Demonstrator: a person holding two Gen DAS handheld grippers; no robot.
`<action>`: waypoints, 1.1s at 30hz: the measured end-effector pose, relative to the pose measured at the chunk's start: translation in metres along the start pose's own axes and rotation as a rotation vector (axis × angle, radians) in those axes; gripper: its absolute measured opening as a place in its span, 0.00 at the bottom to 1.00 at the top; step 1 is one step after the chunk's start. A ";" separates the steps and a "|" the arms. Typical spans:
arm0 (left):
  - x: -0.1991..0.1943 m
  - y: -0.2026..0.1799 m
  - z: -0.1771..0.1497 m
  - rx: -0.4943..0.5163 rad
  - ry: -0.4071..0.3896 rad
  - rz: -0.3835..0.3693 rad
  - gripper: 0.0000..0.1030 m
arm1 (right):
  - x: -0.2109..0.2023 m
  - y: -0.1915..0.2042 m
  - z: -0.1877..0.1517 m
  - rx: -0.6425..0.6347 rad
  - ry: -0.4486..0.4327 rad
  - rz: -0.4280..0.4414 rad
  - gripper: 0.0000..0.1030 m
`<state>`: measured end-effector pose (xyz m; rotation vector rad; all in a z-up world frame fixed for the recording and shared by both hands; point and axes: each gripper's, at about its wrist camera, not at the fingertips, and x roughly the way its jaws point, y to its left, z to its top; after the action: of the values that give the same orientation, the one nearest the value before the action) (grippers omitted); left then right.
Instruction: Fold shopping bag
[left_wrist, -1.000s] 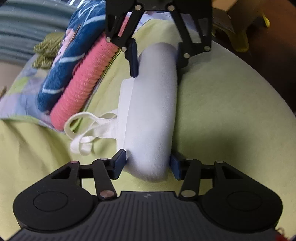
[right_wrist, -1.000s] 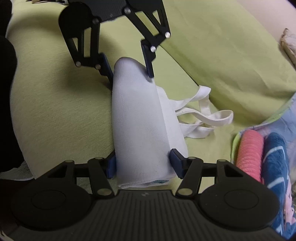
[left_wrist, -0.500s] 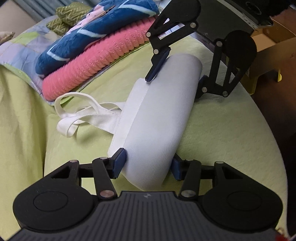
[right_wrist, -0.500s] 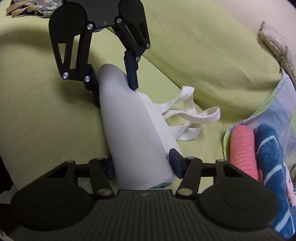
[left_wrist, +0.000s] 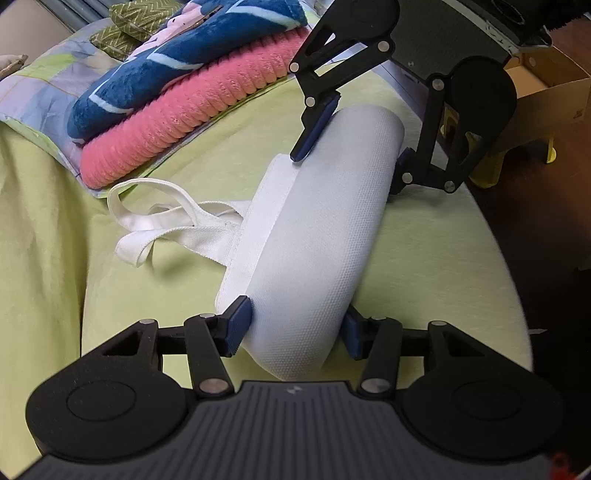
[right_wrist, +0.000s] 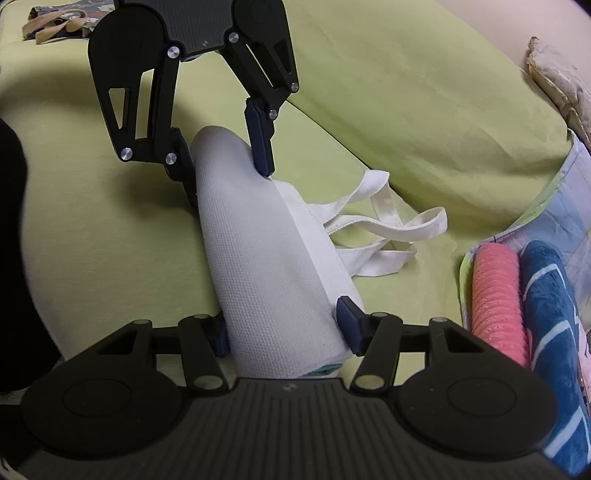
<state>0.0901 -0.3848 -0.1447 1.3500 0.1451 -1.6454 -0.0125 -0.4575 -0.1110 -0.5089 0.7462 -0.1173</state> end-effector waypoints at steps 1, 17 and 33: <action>-0.002 -0.003 0.000 -0.002 0.003 -0.001 0.53 | -0.001 0.000 -0.001 0.000 -0.001 0.005 0.51; -0.035 -0.013 -0.007 -0.168 0.000 -0.089 0.53 | 0.000 -0.036 0.005 0.235 0.032 0.274 0.52; -0.014 0.025 -0.004 -0.213 -0.012 -0.200 0.53 | 0.025 -0.101 -0.015 0.597 0.064 0.610 0.52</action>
<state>0.1094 -0.3878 -0.1235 1.1929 0.4485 -1.7481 0.0028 -0.5583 -0.0873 0.2997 0.8547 0.2115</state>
